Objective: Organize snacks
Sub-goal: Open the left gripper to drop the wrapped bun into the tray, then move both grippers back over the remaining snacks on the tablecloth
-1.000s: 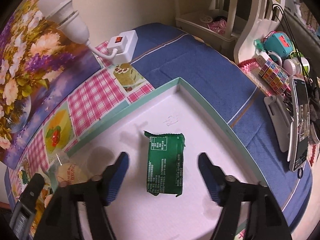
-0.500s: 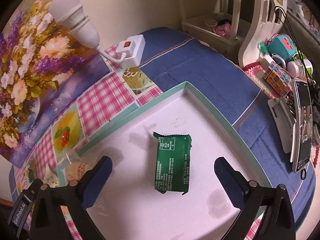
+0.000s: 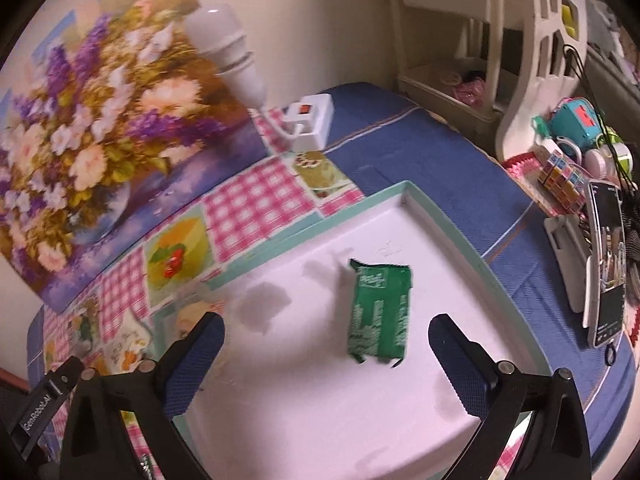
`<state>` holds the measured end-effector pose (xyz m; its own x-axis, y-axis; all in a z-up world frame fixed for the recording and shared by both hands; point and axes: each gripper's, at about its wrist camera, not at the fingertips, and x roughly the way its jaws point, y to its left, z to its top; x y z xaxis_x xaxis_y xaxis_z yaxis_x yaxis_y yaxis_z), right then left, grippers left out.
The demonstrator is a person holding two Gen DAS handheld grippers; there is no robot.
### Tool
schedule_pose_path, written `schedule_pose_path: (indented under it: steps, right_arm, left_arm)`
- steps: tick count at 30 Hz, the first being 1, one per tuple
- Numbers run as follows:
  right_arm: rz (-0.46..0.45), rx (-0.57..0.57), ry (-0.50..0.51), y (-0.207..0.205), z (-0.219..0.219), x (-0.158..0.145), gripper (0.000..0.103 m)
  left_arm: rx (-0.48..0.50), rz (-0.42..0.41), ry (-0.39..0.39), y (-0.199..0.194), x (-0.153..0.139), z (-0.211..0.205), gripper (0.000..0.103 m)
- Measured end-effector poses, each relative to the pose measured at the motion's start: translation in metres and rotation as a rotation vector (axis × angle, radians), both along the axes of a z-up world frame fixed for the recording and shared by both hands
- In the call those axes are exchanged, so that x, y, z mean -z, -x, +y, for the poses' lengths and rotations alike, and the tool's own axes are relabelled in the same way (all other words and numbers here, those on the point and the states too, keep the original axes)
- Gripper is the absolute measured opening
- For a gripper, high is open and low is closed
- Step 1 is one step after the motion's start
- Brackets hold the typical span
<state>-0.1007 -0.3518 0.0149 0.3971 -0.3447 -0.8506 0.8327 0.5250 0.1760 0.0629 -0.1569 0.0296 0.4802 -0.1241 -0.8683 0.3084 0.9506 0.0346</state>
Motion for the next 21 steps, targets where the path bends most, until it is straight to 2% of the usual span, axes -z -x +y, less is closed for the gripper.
schedule_pose_path:
  steps: [7,13,17,21]
  right_arm:
    - [-0.009,-0.082,-0.003,-0.009,0.026,-0.004,0.103]
    - [-0.057,-0.183,0.0,-0.02,0.055,-0.014,0.103]
    - [-0.105,-0.252,0.024,-0.028,0.081,-0.027,0.103]
    - [-0.13,-0.34,0.044,-0.038,0.108,-0.037,0.103]
  left_arm:
    - [-0.019,-0.055,-0.031,0.002,-0.011,0.038,0.102]
    - [-0.037,-0.059,0.002,0.002,-0.022,0.076,0.102]
    - [-0.078,-0.109,-0.007,0.005,-0.033,0.102,0.102]
    - [-0.137,-0.117,0.004,0.003,-0.038,0.134,0.102]
